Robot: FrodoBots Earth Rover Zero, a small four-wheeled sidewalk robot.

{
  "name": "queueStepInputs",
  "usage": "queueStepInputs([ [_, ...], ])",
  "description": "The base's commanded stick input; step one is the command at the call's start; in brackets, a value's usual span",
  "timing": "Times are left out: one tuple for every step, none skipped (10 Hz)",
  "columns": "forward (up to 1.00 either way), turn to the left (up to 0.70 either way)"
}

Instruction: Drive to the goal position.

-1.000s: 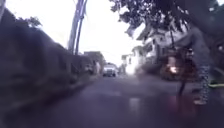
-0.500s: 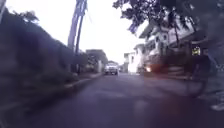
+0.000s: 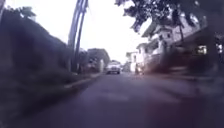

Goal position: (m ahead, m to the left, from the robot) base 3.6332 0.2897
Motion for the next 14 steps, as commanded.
queueStepInputs([
  [0.70,0.00],
  [0.70,0.00],
  [0.70,0.00],
  [0.70,0.00],
  [0.70,0.00],
  [0.70,-0.13],
  [0.70,-0.35],
  [0.70,-0.35],
  [0.70,-0.35],
  [0.70,-0.35],
  [0.70,-0.35],
  [0.70,-0.35],
  [0.70,-0.35],
  [0.70,-0.35],
])
